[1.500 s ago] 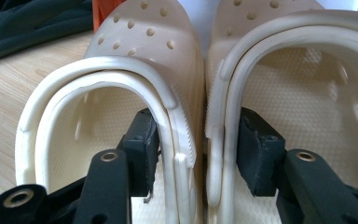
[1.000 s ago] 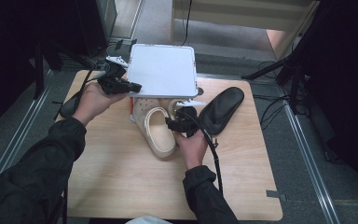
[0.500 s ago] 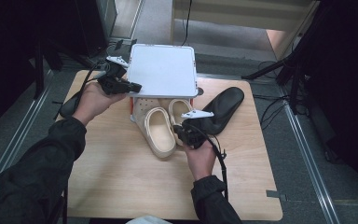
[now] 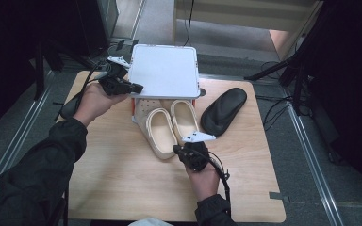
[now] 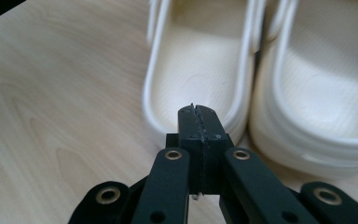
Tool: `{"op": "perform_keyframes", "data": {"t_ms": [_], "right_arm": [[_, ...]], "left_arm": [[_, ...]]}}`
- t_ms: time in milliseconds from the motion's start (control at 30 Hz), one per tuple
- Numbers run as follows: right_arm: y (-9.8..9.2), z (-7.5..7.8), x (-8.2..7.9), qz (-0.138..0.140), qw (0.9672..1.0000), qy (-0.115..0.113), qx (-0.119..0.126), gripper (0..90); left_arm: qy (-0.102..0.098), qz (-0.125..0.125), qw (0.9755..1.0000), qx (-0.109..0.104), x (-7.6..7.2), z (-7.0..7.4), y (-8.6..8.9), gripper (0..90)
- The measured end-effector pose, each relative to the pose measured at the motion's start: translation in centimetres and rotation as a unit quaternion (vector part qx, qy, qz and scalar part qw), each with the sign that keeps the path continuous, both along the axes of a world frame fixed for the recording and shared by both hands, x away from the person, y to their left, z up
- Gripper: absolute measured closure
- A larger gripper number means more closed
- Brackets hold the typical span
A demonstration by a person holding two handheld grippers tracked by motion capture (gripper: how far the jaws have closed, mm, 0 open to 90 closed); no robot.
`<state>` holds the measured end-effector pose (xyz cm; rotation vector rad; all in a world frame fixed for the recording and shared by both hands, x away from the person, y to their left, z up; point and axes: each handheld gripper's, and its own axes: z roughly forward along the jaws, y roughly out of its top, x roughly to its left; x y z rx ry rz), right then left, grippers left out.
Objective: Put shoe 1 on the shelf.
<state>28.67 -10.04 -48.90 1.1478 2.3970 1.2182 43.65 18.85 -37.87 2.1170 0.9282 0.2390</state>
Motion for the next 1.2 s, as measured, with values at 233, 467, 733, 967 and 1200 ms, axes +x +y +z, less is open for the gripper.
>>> {"op": "perform_keyframes", "data": {"t_ms": [233, 467, 733, 967, 1200], "right_arm": [[0.6, -1.6, -0.9, 0.017, 0.9998, 0.007, -0.005, 90.0], [1.2, -2.9, -0.6, 0.026, 0.9991, 0.021, -0.024, 90.0], [1.9, -3.1, -0.1, 0.032, 0.9987, 0.026, -0.031, 90.0], [2.6, -2.9, 0.0, 0.034, 0.9987, 0.024, -0.030, 90.0], [3.4, -2.5, 0.3, 0.036, 0.9985, 0.021, -0.035, 90.0]], "left_arm": [[0.000, 0.000, 1.0000, 0.001, 0.0, 0.0, 0.0, 90.0], [0.000, -0.001, 1.0000, -0.001, 0.0, 0.0, 0.0, 90.0], [0.002, 0.001, 1.0000, -0.001, 0.0, 0.0, -0.1, 90.0], [0.001, 0.002, 1.0000, 0.000, 0.0, 0.0, -0.1, 90.0], [0.000, 0.001, 1.0000, 0.004, -0.1, 0.0, -0.2, 90.0]]}}
